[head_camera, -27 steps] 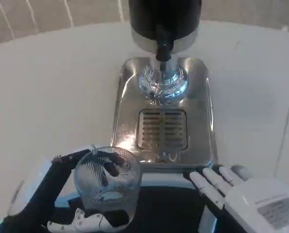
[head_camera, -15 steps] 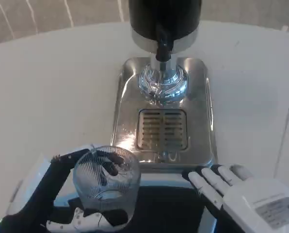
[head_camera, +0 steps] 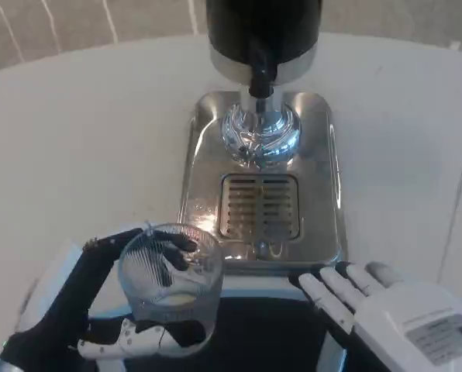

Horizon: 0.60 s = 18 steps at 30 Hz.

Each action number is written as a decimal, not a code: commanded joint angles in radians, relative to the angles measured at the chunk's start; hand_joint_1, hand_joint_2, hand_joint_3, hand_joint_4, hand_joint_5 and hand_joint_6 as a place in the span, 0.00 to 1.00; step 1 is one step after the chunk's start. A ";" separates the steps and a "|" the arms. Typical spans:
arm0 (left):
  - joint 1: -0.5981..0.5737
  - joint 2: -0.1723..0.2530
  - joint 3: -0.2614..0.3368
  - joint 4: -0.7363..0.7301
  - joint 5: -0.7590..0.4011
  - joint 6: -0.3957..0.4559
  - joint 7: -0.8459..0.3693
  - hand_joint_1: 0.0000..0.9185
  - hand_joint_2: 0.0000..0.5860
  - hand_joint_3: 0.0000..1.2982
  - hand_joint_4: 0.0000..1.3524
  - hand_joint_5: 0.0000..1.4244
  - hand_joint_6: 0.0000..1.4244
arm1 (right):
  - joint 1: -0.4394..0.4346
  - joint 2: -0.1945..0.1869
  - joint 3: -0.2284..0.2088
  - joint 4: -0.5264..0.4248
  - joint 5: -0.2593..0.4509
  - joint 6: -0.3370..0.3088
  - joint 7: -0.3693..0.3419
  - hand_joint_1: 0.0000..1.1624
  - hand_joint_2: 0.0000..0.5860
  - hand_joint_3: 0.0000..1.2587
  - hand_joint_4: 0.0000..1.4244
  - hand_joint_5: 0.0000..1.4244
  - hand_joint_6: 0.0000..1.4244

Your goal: Grasp the cup under the faucet to collect the drink, then remove the cup.

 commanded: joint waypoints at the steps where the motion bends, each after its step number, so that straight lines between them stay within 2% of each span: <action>1: -0.060 -0.033 -0.005 0.028 0.034 0.025 0.058 0.62 0.00 0.77 0.86 0.93 0.45 | -0.024 0.048 0.015 -0.010 -0.013 0.019 0.016 0.14 0.85 0.00 0.00 0.00 0.00; 6: -0.131 -0.059 -0.013 0.082 0.065 0.055 0.107 0.62 0.00 0.77 0.86 0.93 0.45 | -0.029 0.043 0.024 -0.010 -0.023 0.029 0.020 0.14 0.85 0.00 0.00 0.00 0.00; 13: -0.229 -0.078 -0.041 0.196 0.116 0.073 0.174 0.62 0.00 0.77 0.86 0.93 0.45 | -0.032 0.041 0.005 -0.010 -0.015 0.039 0.021 0.14 0.85 0.00 0.00 0.00 0.00; 18: -0.301 -0.095 -0.064 0.283 0.142 0.077 0.230 0.62 0.00 0.77 0.86 0.93 0.45 | -0.048 0.037 0.021 -0.010 -0.019 0.056 0.055 0.14 0.85 0.00 0.00 0.00 0.00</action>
